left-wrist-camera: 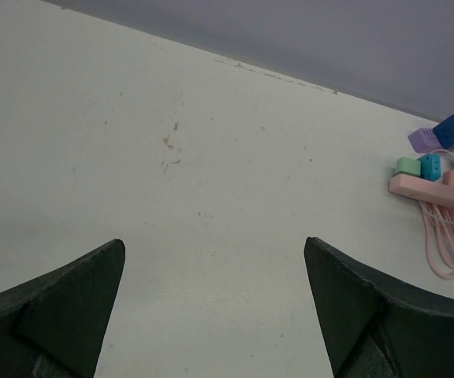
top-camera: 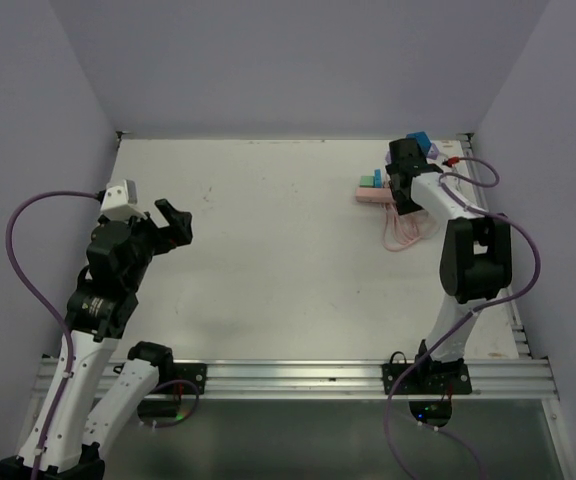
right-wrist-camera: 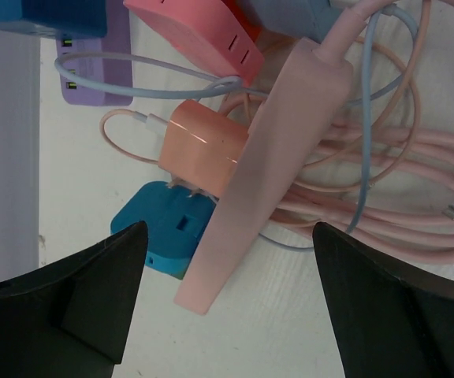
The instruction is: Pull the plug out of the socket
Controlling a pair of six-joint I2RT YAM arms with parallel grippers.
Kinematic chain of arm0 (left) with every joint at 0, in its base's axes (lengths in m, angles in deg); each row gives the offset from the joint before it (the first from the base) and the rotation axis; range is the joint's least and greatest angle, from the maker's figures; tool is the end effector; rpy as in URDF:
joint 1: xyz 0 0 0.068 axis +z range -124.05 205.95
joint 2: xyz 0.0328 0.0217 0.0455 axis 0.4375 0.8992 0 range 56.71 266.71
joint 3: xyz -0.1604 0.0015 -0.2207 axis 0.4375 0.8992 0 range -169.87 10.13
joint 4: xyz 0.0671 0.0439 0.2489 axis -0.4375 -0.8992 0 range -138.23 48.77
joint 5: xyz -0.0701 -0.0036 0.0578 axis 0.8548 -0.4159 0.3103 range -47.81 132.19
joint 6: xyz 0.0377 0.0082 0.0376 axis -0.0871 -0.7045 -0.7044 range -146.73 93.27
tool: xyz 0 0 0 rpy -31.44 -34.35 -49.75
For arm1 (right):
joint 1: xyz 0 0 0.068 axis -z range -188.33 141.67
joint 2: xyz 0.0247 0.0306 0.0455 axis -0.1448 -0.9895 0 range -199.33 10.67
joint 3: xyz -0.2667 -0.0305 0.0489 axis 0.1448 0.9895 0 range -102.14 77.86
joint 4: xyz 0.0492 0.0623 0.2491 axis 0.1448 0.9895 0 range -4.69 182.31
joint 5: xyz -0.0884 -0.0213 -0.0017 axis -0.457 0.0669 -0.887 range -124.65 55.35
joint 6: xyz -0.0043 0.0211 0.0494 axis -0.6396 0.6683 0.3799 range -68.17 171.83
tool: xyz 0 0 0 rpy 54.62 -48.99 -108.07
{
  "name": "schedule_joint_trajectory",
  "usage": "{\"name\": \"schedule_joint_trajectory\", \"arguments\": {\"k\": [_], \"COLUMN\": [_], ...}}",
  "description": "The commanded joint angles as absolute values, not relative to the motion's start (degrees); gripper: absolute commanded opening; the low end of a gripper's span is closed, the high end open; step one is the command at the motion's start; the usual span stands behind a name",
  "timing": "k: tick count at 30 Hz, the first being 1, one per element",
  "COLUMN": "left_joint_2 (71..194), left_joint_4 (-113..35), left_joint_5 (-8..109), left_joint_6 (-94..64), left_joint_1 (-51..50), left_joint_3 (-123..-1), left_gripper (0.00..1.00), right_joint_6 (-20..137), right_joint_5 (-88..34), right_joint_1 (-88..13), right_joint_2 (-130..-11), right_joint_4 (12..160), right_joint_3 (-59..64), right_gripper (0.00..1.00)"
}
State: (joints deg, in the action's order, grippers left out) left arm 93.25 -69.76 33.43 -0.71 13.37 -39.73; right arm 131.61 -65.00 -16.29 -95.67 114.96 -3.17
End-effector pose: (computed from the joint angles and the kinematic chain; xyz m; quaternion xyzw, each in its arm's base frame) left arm 0.1356 -0.0248 0.3570 -0.1387 0.7812 -0.1429 0.5916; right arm 0.4003 0.0378 0.2306 0.6036 0.6993 0.0214 0.3824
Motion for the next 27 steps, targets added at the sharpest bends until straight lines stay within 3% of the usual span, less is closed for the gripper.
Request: {"name": "schedule_joint_trajectory", "arguments": {"k": [1, 10, 21, 27], "left_joint_2": [93.27, 95.03, 94.94, 94.94], "left_joint_4": [-69.97, -69.80, -69.09, -68.13], "left_joint_5": [31.82, 31.82, 32.25, 33.22], "left_joint_6": [0.26, 0.87, 1.05, 0.61], "left_joint_1": [13.03, 13.03, 13.03, 13.03], "left_joint_3": [-39.61, -39.61, -39.17, -39.17], "left_gripper": [1.00, 1.00, 1.00, 1.00], "right_joint_6": [138.57, 138.75, 124.18, 112.57], "right_joint_5": [-66.82, -63.49, -52.16, -41.61], "right_joint_1": [-15.62, -14.48, -14.48, -17.55], "right_joint_2": [-99.00, -103.23, -97.18, -91.81], "right_joint_4": [115.37, 113.00, 102.11, 98.49], "right_joint_3": [-6.78, -7.22, -4.85, -6.77], "right_gripper": [0.89, 0.66, 0.00, 0.00]}}
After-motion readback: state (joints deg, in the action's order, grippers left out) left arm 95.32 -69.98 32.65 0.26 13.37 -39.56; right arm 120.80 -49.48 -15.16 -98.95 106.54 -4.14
